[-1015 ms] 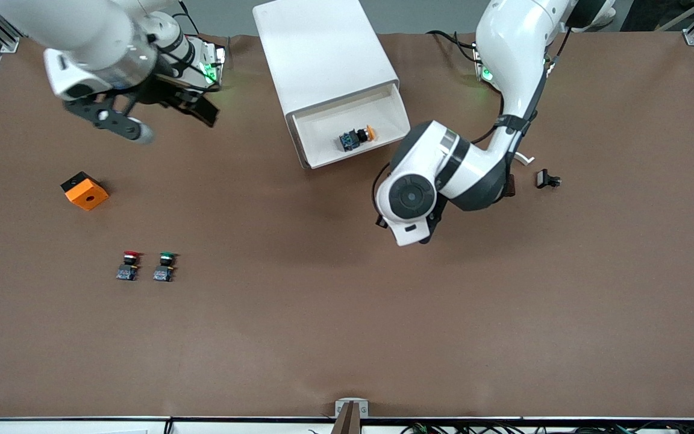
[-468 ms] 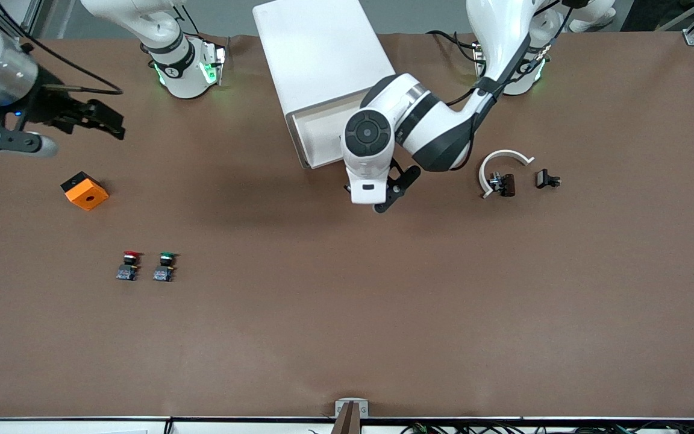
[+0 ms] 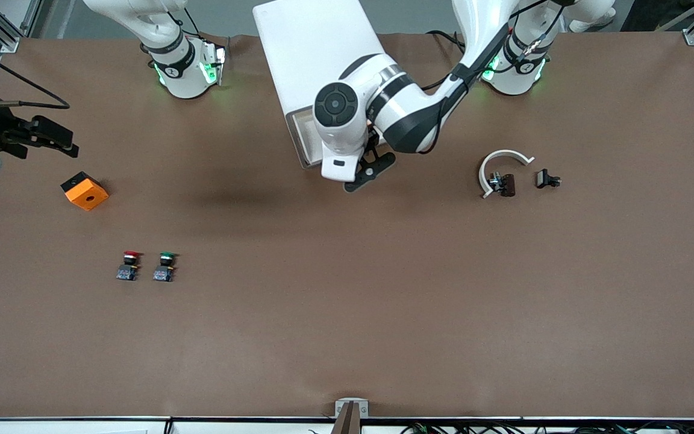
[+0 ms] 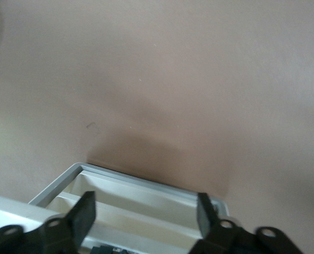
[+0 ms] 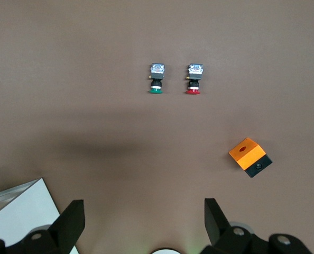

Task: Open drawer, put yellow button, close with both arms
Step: 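Push the drawer closed with the left gripper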

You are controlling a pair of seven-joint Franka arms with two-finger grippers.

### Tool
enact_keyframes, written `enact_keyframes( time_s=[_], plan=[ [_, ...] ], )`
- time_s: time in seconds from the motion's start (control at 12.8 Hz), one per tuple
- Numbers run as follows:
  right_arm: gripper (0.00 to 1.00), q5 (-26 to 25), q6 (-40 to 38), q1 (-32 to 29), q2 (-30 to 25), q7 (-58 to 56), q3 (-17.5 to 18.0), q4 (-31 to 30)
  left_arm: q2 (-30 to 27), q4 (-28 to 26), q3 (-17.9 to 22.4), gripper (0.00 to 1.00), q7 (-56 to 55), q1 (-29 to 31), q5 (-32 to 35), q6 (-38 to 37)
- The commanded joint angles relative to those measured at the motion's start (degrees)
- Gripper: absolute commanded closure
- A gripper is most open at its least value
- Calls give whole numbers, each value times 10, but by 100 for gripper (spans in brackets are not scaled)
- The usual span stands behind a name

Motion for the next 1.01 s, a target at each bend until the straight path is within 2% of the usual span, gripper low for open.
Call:
enact_keyframes(
  time_s=[0.0,0.62,0.94],
  plan=[
    [0,-11,8,-9,-14,-9,11,-11,-14,-14,-14,0,50,1,9,0],
    [0,-26,11,-9,-13,-63,11,4,-8,-13,-20,0,60,-53,9,4],
    [0,-26,11,-15,-12,-63,11,6,-9,-13,-36,0,56,-58,-7,4]
  ],
)
